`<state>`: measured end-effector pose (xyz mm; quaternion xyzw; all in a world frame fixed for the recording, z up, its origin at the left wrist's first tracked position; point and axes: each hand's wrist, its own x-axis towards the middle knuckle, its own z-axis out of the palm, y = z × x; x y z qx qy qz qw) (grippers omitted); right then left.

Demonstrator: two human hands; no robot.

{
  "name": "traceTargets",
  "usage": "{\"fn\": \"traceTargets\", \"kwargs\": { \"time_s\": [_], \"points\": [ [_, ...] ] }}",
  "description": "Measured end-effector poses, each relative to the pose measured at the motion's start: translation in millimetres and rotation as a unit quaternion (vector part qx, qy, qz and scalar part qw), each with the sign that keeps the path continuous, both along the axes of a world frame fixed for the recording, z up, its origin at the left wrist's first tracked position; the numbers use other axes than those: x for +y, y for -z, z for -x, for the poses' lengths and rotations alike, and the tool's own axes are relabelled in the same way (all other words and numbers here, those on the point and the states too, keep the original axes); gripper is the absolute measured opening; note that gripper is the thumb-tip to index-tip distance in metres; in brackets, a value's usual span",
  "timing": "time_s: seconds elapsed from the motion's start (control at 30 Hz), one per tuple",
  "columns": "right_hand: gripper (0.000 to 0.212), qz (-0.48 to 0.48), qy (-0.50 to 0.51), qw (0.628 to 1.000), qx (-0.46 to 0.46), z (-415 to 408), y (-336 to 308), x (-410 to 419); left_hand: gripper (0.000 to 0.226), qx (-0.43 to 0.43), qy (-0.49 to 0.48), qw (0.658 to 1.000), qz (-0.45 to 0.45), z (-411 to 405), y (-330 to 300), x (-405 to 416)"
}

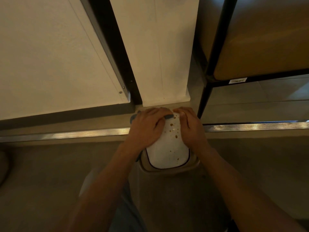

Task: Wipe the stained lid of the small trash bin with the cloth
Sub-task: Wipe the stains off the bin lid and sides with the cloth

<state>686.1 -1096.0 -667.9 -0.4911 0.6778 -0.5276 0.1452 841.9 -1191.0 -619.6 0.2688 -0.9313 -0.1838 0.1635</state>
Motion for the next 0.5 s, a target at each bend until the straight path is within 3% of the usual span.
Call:
{"fn": "traceTargets", "kwargs": {
  "time_s": [0.1, 0.2, 0.3, 0.4, 0.5],
  "points": [
    [0.035, 0.004, -0.005, 1.0, 0.005, -1, 1, -1, 0.04, 0.031, 0.05, 0.998, 0.033, -35, 11, 4],
    [0.034, -0.005, -0.006, 1.0, 0.008, 2, 1, -1, 0.036, 0.045, -0.029, 0.996, -0.075, -31, 7, -12],
    [0.034, -0.012, -0.004, 1.0, 0.005, 2, 0, 0, 0.035, -0.034, -0.078, 0.981, -0.174, 6, -1, -28],
    [0.034, 0.003, -0.005, 1.0, -0.005, 1, -1, 0, 0.041, -0.066, -0.057, 0.993, -0.079, 22, -2, -21],
    [0.033, 0.009, -0.008, 1.0, -0.003, 0, 0, -1, 0.037, -0.009, 0.028, 0.999, 0.019, -2, 3, -2]
  ]
}}
